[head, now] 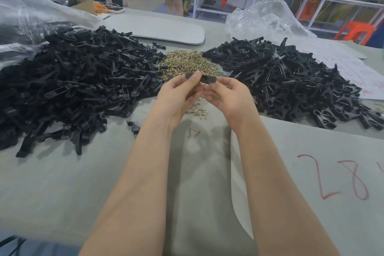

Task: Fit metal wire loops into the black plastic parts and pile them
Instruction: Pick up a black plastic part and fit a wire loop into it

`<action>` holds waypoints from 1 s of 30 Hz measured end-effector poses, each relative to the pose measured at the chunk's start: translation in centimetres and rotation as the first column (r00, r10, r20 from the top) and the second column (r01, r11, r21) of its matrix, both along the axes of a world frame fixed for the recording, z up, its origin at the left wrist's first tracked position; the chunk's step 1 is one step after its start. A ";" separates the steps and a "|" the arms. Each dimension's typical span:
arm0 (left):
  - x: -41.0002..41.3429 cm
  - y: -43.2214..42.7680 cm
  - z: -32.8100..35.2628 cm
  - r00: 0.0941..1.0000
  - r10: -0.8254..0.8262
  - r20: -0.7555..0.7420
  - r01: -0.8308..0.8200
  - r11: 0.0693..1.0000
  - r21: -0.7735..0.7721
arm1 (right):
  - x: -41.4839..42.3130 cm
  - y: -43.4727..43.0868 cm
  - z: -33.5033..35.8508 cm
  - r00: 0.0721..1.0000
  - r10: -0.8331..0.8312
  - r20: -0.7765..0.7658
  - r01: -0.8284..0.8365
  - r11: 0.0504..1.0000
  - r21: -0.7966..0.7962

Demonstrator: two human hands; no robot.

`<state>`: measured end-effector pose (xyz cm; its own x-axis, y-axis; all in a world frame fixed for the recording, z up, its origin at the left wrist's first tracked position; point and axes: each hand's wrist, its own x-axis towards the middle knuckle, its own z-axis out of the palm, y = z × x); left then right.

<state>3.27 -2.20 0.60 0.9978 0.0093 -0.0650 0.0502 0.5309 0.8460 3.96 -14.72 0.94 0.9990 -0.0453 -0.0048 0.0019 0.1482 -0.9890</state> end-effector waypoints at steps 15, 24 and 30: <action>0.3 1.0 -0.2 0.978 0.110 -0.176 -0.163 0.935 -0.317 | 0.1 0.2 -1.6 0.991 0.119 -0.064 -0.123 0.596 -0.794; 0.1 -1.2 -1.0 0.974 0.036 0.223 -0.177 0.734 0.656 | -0.1 -1.7 0.8 0.980 -0.187 0.074 0.177 0.977 0.118; -0.2 -1.5 -1.3 0.971 -0.066 0.230 -0.162 0.525 0.836 | -0.1 -1.8 0.5 0.988 -0.151 0.040 0.152 0.988 -0.008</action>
